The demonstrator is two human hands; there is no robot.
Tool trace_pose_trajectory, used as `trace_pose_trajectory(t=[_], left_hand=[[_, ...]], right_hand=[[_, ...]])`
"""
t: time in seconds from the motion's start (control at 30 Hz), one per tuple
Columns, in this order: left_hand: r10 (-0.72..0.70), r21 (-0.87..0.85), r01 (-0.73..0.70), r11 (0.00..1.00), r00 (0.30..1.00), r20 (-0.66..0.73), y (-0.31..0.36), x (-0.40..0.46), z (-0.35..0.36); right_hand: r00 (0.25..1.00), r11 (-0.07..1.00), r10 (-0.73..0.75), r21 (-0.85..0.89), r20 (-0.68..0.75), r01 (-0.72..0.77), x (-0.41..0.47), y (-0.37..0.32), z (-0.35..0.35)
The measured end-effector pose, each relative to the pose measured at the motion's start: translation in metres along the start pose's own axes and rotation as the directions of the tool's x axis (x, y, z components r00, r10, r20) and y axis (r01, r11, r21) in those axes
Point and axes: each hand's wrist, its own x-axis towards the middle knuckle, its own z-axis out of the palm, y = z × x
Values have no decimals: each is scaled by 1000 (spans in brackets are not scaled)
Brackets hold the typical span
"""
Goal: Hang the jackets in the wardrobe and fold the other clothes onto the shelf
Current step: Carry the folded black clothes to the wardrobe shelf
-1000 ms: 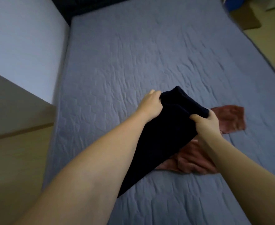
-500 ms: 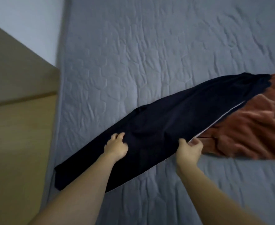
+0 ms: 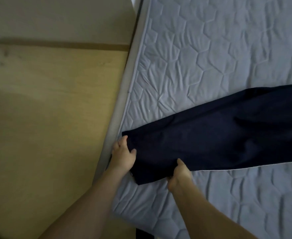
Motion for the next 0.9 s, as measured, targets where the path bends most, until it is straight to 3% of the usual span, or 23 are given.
trace_pose_trajectory(t=[0.07,0.2,0.33,0.4,0.47,0.53,0.6,0.63,0.7,0.77,0.83,0.9], left_hand=[[29,-36,-29,999,999,-17,-3,6,-1],[227,320,-169,932,962,-153,3,19,-5],[328,552,-209,807,936,-126,10,32,-11],[369,475,-269,838,920,-131,14,41,-20],[329,249,-271,930,915,-232,15,54,-30],[182,-78,-210,975,944,-274,14,64,-38],[39,-286,-97,953,979,-203,9,67,-36],[12,-249,-54,967,986,-168,8,68,-33],[53,136,-32,990,987,-149,12,67,-24],[148,404,-89,911,982,-119,20,61,-16],[160,408,-122,905,985,-61,24,56,-10],[133,193,-131,972,991,4,23,54,-13]], right_hand=[[1000,1000,-3,8,12,3,4,15,7],[999,999,-33,-1,28,33,10,19,6],[992,989,-124,91,38,120,16,16,-1],[989,974,-145,183,35,137,17,13,-2],[989,961,-144,246,45,128,17,10,-2],[988,958,-142,261,65,121,16,9,-1],[984,956,-145,271,104,113,16,8,1],[982,954,-144,282,120,105,16,7,1],[981,949,-144,298,129,100,17,3,1],[982,951,-160,282,105,125,19,2,1],[980,962,-189,212,60,173,21,5,0],[978,971,-209,112,-28,211,23,10,-1]])
